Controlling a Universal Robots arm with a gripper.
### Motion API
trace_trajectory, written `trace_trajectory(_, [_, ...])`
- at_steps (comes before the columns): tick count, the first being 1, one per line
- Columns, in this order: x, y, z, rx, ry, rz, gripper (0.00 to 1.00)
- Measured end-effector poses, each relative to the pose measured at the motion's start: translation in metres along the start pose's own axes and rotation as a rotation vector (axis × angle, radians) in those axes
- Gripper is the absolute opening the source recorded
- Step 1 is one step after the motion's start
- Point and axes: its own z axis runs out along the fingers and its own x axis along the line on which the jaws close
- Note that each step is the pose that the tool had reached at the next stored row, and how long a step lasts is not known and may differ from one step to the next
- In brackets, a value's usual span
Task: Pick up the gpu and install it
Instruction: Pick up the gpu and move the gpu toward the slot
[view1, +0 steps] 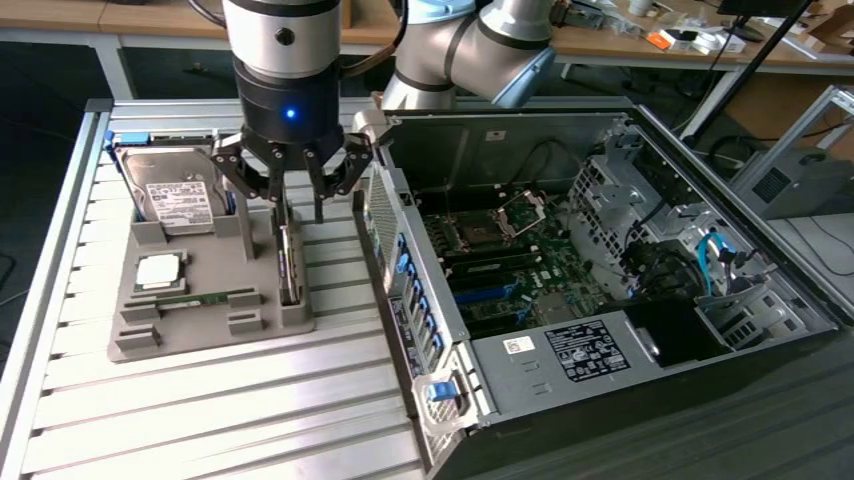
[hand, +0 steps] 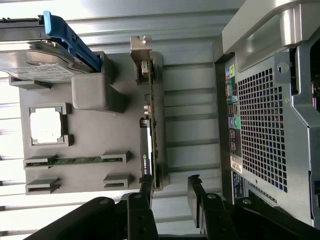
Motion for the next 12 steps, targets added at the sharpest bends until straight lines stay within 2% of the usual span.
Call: trace_trajectory(12, [-0.0004, -0.0001, 0.0029, 0.0000, -0.0002, 0.000, 0.42])
